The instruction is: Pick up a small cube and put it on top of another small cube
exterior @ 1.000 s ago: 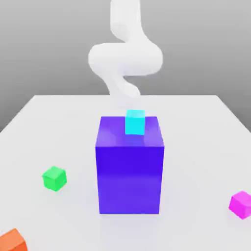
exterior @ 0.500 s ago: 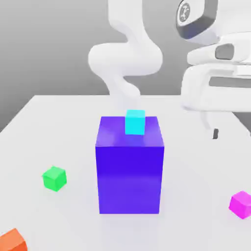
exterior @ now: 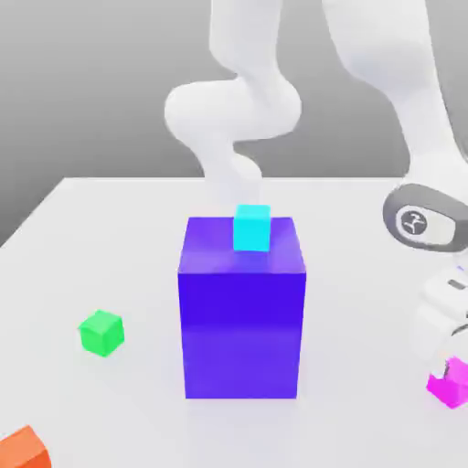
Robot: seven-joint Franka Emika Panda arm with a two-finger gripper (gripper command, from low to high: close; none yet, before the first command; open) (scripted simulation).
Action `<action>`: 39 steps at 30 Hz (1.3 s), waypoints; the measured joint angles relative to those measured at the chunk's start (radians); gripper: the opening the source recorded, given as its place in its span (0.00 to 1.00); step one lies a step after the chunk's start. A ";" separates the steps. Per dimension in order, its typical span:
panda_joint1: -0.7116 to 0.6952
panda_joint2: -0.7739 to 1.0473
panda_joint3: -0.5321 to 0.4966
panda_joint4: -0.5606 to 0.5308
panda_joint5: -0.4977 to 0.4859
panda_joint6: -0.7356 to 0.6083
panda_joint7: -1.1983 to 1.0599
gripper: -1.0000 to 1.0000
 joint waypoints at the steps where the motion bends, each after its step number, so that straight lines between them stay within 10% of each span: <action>1: 0.000 0.000 0.000 0.000 0.000 0.000 0.000 0.00; 15: -0.134 -0.143 0.085 -0.030 0.166 -0.145 -0.109 0.00; 39: -0.721 -0.450 -0.317 -0.286 0.575 -0.205 0.069 0.00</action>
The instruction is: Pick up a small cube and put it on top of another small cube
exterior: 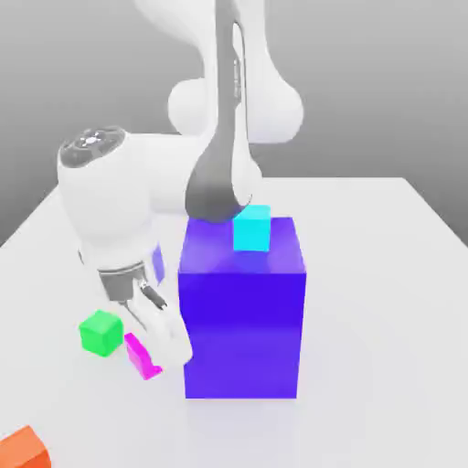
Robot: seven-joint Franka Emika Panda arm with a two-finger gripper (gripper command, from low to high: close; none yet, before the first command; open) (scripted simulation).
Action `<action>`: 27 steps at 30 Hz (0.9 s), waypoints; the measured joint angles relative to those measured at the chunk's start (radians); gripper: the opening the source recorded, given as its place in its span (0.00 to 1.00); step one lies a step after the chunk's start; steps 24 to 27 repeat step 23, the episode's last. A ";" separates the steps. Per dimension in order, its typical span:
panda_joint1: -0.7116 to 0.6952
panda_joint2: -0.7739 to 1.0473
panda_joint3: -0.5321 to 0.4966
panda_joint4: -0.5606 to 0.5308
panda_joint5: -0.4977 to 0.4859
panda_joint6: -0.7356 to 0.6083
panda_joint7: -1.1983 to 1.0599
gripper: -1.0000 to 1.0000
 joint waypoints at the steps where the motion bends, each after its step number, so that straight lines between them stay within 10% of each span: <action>1: -0.027 -0.019 0.000 -0.018 -0.004 0.006 0.024 0.00; 13: -0.260 -0.237 -0.065 -0.234 -0.152 0.080 0.377 0.00; 20: -0.264 -0.030 -0.063 -0.237 -0.144 0.297 0.385 0.00; 21: -0.266 0.002 -0.059 -0.236 -0.134 0.327 0.378 1.00; 27: -0.265 0.002 -0.059 -0.236 -0.134 0.327 0.378 1.00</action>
